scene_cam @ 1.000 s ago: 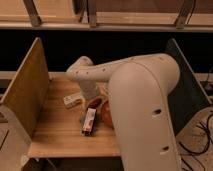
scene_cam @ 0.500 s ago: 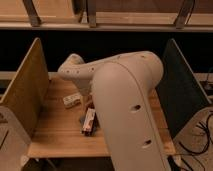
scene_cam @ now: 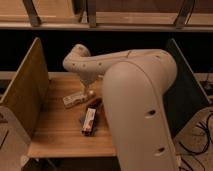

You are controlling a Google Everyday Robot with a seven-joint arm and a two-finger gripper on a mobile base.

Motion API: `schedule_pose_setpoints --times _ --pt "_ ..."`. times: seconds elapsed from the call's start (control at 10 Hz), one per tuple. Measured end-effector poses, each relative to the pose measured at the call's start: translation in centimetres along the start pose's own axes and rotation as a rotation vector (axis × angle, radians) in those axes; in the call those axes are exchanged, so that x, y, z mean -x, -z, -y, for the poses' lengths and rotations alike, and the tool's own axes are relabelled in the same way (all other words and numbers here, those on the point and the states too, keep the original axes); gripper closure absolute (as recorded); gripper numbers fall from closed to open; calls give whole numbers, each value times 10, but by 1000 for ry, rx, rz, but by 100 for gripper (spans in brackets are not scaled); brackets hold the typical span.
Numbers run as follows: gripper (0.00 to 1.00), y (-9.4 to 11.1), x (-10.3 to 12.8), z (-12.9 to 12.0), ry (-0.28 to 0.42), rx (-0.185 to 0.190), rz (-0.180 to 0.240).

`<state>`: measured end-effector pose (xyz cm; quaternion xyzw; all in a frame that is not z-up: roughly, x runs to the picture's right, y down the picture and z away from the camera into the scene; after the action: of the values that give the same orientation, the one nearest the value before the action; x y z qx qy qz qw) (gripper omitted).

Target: Place the ceramic cup in the ceramic bowl

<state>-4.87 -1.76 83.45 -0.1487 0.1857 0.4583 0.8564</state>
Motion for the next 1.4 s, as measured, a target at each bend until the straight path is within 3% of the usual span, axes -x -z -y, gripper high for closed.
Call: schedule_pose_setpoints --times 0.4,0.6,1.0,1.4 --pt "20 -13 -25 52 -130 90 77" --pt "20 -20 -29 56 -153 142 109" --pt "20 -40 -31 49 -129 207 118" --pt "20 -62 -26 25 -46 258 78"
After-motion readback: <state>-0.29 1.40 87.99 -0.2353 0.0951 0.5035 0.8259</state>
